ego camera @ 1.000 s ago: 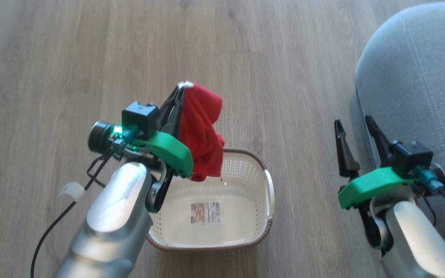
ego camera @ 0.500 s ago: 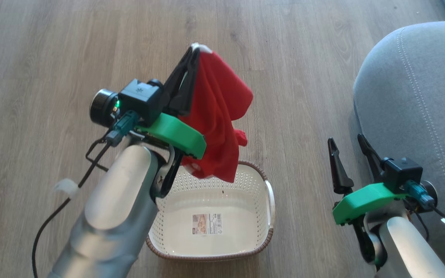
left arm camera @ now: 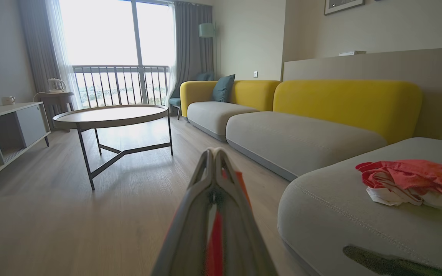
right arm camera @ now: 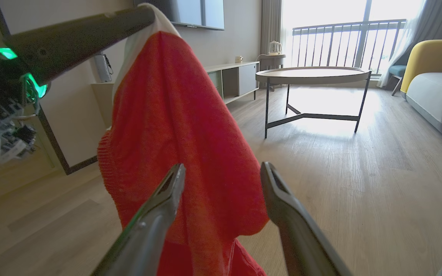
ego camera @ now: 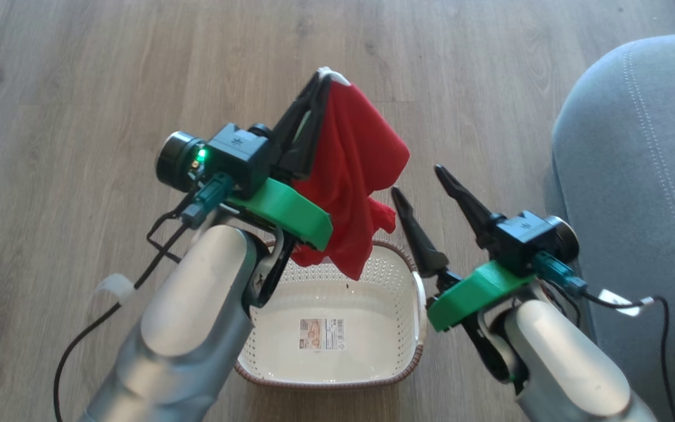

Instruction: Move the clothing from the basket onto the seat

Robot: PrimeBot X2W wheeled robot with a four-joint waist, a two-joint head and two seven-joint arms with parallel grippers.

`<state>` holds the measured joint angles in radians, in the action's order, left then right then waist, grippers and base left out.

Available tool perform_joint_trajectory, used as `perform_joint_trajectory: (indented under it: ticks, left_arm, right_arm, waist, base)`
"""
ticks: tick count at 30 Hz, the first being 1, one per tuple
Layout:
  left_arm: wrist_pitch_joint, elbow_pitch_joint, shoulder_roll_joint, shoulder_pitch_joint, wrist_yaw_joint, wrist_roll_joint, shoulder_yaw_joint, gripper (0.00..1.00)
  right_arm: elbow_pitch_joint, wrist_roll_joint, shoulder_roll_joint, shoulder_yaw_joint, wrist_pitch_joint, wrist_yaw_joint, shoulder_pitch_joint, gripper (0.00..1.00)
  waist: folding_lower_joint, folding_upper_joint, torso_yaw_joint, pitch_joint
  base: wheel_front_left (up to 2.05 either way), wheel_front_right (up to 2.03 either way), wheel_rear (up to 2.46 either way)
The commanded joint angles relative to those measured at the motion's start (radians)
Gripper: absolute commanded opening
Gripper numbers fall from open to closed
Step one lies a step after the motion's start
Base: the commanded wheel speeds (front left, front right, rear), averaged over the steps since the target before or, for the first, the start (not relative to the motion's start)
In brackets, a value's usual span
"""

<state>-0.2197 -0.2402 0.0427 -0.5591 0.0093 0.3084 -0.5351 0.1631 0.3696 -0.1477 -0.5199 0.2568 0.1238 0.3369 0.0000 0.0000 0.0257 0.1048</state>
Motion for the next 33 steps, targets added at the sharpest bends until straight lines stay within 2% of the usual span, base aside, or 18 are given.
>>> perform_joint_trajectory:
  ticks: [1,7,15,21,22,24,33]
  left_arm:
    - [0.002,0.045,0.014,-0.05,0.003,0.006,0.019,0.0]
    - [0.0,0.052,0.01,-0.062,0.004,0.02,-0.03,0.0]
    - [-0.007,0.058,0.008,-0.071,0.011,0.045,-0.088,0.0]
    - [-0.014,0.058,0.008,-0.077,0.021,0.063,-0.128,0.0]
    - [-0.015,0.058,0.008,-0.078,0.023,0.066,-0.134,0.0]
    - [-0.017,0.058,0.008,-0.081,0.027,0.072,-0.143,0.0]
    - [-0.026,0.041,0.009,-0.077,0.039,0.092,-0.148,0.0]
  right_arm:
    - [-0.023,0.011,-0.001,-0.044,0.005,0.007,0.048,1.0]
    - [0.035,0.036,-0.002,-0.149,0.005,0.007,0.135,1.0]
    - [0.135,0.036,0.024,-0.188,0.005,0.007,0.192,1.0]
    - [0.257,0.056,0.049,-0.224,0.005,0.007,0.228,1.0]
    - [0.272,0.061,0.052,-0.229,0.005,0.007,0.235,0.53]
    - [0.284,0.071,0.057,-0.237,0.005,0.007,0.246,0.0]
    - [0.248,0.096,0.037,-0.222,0.005,0.007,0.228,0.0]
  waist:
    - [0.0,0.0,0.012,0.001]
    - [0.0,0.0,0.051,0.002]
    - [0.0,0.0,0.095,0.001]
    - [0.0,0.0,0.121,-0.001]
    - [0.0,0.0,0.124,-0.001]
    - [0.0,0.0,0.128,0.001]
    - [0.0,0.0,0.113,0.009]
  base:
    - [0.0,0.0,0.0]
    - [0.0,0.0,0.0]
    - [0.0,0.0,0.0]
    - [0.0,0.0,0.0]
    - [0.0,0.0,0.0]
    - [0.0,0.0,0.0]
    - [0.0,0.0,0.0]
